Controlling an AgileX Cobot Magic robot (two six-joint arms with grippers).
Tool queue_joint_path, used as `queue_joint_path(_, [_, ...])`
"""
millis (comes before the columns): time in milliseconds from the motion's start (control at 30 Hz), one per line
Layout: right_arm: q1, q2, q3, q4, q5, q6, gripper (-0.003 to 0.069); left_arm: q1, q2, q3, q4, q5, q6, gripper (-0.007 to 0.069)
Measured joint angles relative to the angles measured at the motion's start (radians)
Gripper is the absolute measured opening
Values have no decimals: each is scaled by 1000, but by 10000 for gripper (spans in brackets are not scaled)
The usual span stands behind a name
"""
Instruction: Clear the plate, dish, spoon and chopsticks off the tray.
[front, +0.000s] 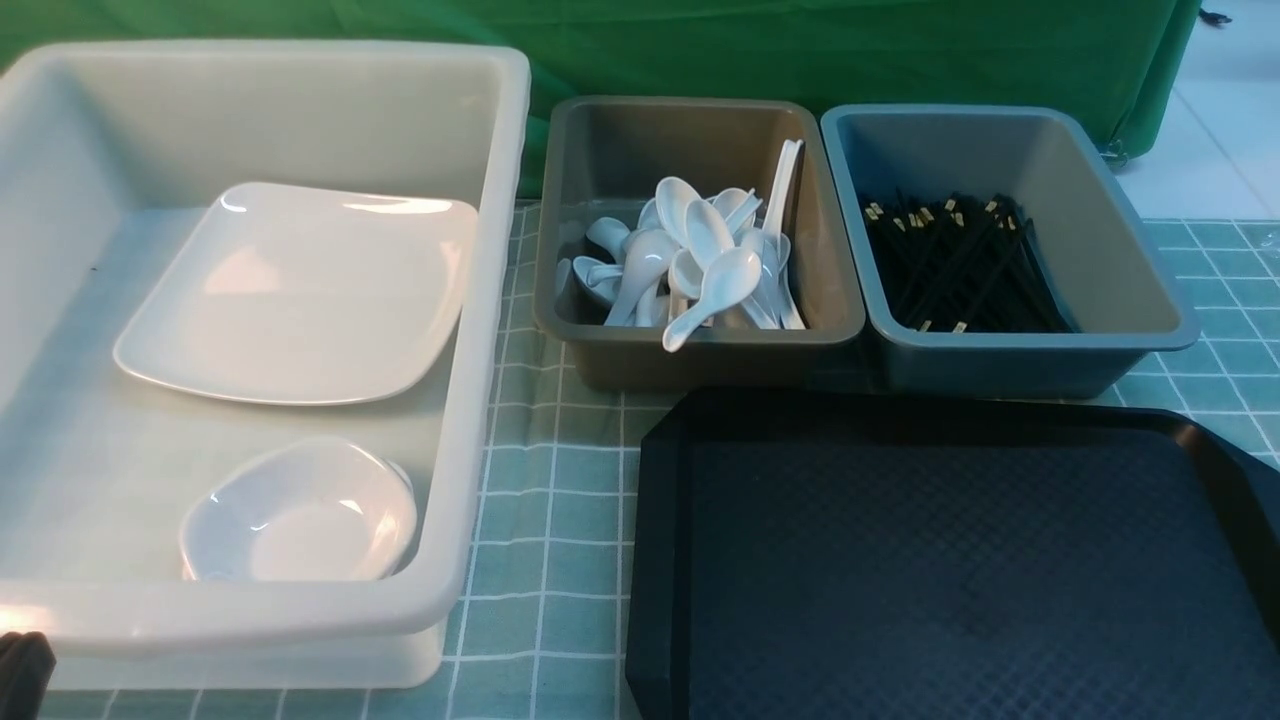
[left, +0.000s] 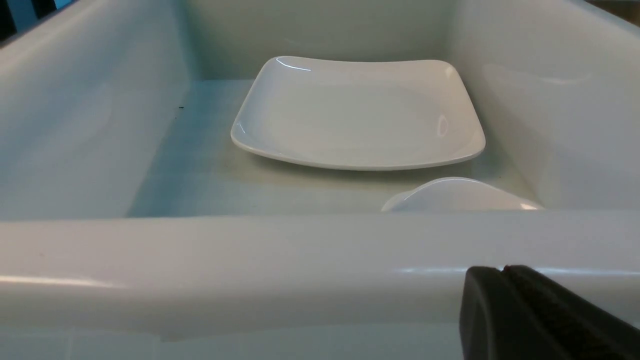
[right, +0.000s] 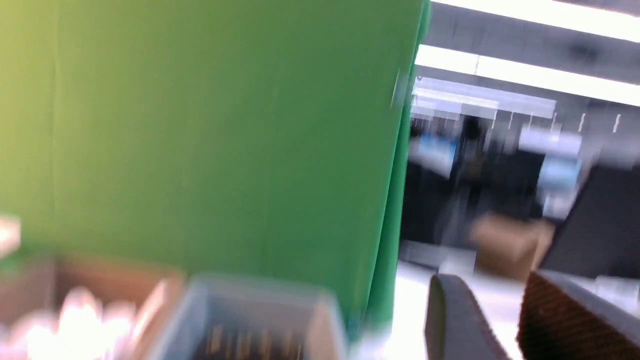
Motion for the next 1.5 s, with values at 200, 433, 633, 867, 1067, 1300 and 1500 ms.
queue_joint_path(200, [10,0,302,-74,25,86,241,0,0,0,0,0,2,11])
queue_joint_path(433, [150,0,361,-95,141,118,241,0,0,0,1,0,4,12])
queue_joint_path(633, [150,-1,361,-96,141,117,241,0,0,0,1,0,4,12])
queue_joint_path(867, [68,-1,361,-96,141,129,241,0,0,0,1,0,4,12])
queue_joint_path(1067, [67,-1,361,-96,141,130,241,0,0,0,0,0,4,12])
queue_joint_path(1300, [67,-1,361,-96,141,130,241,0,0,0,0,0,4,12])
queue_joint_path(1500, [67,-1,361,-96,141,131,241,0,0,0,0,0,4,12])
